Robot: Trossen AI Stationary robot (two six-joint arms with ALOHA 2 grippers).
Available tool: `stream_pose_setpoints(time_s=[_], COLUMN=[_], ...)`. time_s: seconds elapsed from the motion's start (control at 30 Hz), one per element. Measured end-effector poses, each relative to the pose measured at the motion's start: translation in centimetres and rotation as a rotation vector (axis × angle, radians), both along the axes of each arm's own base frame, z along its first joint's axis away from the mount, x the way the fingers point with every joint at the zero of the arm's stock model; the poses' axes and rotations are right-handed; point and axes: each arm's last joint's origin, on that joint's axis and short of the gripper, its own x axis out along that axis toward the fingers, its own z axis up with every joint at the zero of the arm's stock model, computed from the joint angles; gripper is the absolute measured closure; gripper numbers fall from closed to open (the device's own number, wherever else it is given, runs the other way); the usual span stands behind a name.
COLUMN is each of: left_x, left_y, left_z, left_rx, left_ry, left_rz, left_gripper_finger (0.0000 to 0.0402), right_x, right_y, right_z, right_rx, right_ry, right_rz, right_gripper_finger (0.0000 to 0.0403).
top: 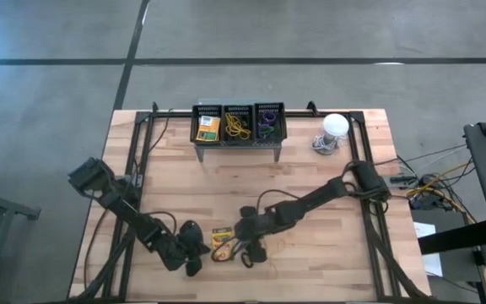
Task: Pick & Place Office Desk Supplies
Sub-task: Put the crayon box into the left black bin
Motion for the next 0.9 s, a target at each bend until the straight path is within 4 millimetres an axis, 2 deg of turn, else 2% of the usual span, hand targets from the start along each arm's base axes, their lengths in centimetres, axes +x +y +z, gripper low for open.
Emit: stream_pose_setpoints(time_s=[0.07, 0.37, 0.77, 0.9], left_x=[0.0, 0.5, 0.6, 0.6], left_y=[0.1, 0.5, 0.6, 0.6], left_z=[0.0, -0.6, -0.4, -0.4], left_rx=[0.005, 0.026, 0.037, 0.039], left_ry=[-0.005, -0.023, -0.048, -0.064], left_rz=[0.01, 0.043, 0.062, 0.077], left_gripper_finger=[0.0396, 0.0396, 0.0396, 0.0396], right_x=[0.4, 2.4, 2.4, 2.3], right_y=[0.1, 0.8, 0.8, 0.8], right_z=[-0.2, -2.0, 1.6, 1.9], right_rx=[-0.018, -0.035, -0.033, -0.029], right_ry=[0.047, 0.065, -0.004, -0.004], right_rz=[-0.021, -0.03, -0.066, -0.072], right_gripper_finger=[0.0184, 0.0184, 0.0184, 0.0184])
